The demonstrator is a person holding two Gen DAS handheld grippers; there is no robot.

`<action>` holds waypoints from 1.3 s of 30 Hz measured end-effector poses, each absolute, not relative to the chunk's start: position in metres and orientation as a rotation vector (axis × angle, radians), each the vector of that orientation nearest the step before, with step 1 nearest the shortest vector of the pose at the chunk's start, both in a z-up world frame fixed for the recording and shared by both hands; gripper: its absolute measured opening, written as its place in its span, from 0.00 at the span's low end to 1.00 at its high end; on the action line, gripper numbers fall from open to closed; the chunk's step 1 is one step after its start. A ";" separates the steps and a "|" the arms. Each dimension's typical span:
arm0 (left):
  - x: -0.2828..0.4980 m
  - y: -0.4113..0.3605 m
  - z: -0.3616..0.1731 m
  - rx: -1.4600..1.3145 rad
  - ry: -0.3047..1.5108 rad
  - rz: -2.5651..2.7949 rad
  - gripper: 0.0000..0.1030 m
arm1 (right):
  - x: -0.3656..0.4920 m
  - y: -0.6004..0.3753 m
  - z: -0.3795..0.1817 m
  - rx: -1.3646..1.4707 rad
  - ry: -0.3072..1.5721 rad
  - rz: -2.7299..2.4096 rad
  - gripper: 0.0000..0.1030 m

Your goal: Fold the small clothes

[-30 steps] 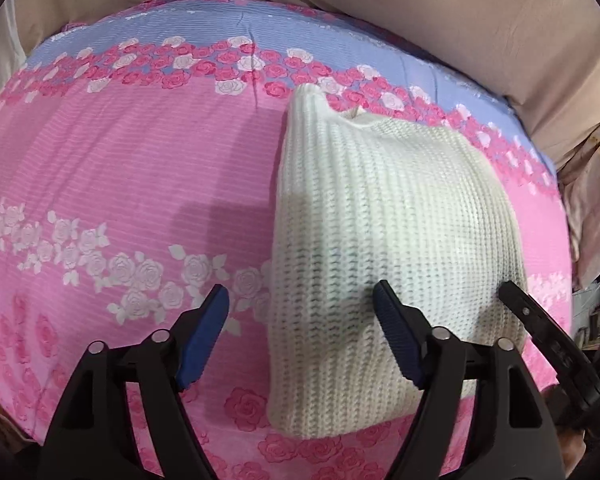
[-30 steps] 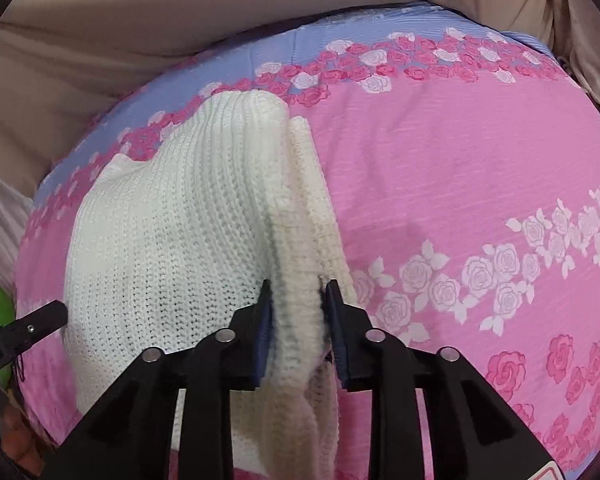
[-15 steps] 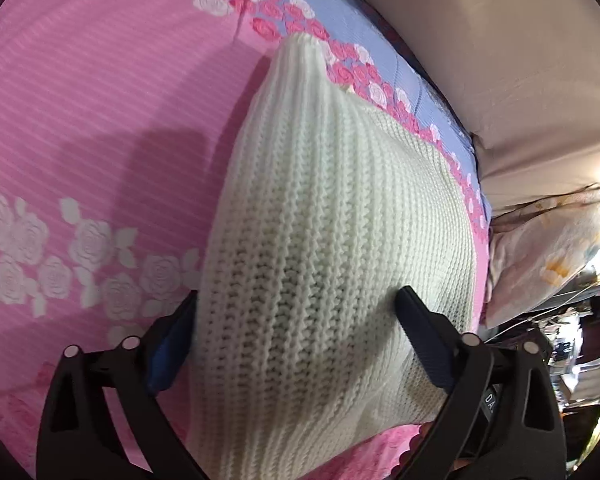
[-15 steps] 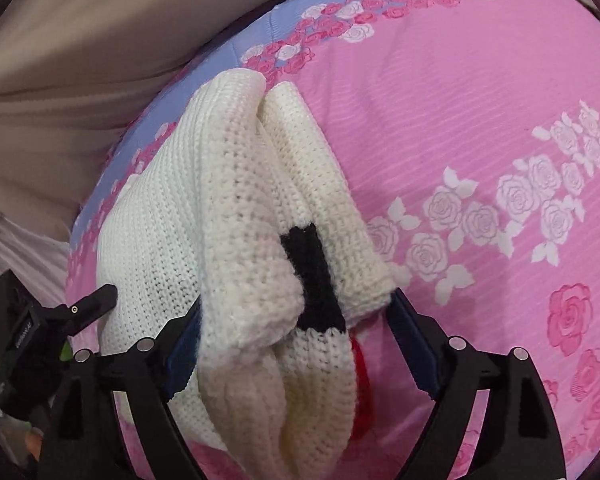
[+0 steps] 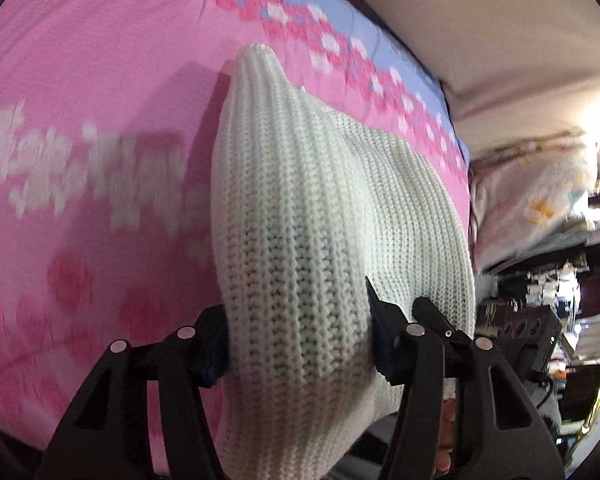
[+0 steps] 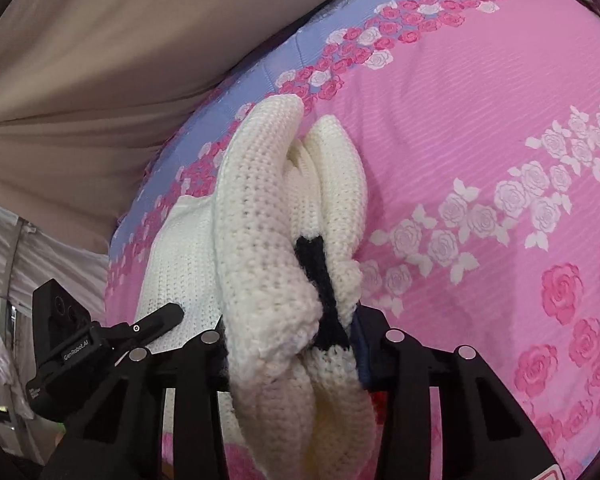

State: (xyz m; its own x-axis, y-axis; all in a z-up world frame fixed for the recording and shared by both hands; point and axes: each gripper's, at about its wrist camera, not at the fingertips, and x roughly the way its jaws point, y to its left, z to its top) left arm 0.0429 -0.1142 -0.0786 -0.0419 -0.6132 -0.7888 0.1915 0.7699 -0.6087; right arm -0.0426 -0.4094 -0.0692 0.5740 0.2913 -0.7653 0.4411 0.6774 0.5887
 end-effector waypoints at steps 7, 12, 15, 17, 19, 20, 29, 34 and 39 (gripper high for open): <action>-0.026 -0.099 -0.111 -0.269 1.513 -0.579 0.73 | -0.153 -0.383 -0.095 0.866 1.152 -0.134 0.44; -0.012 -0.094 -0.104 -0.319 1.446 -0.498 0.89 | -0.160 -0.384 -0.106 0.866 1.125 -0.202 0.69; -0.002 -0.097 -0.118 -0.390 1.506 -0.516 0.88 | -0.142 -0.384 -0.108 0.841 1.112 -0.179 0.80; -0.001 -0.100 -0.120 -0.417 1.532 -0.533 0.71 | -0.129 -0.384 -0.119 0.863 1.138 -0.166 0.82; -0.003 -0.108 -0.107 -0.371 1.518 -0.540 0.59 | -0.125 -0.386 -0.125 0.925 1.119 -0.149 0.60; -0.005 -0.113 -0.096 -0.337 1.502 -0.559 0.51 | -0.125 -0.385 -0.123 0.941 1.113 -0.145 0.54; -0.029 -0.141 0.038 -0.223 1.299 -0.796 0.44 | -0.146 -0.376 -0.012 0.816 0.935 -0.135 0.37; -0.045 -0.136 0.125 -0.159 1.076 -0.931 0.44 | -0.166 -0.375 0.073 0.747 0.743 -0.142 0.38; -0.062 -0.118 0.206 -0.137 0.833 -1.018 0.44 | -0.176 -0.365 0.154 0.643 0.517 -0.132 0.38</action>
State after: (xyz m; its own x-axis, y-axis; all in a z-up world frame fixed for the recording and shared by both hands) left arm -0.0620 -0.1176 0.2057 0.2535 -0.7956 -0.5502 0.6970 0.5447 -0.4664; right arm -0.1762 -0.3651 0.1541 0.8658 0.0397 -0.4989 0.2737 0.7970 0.5385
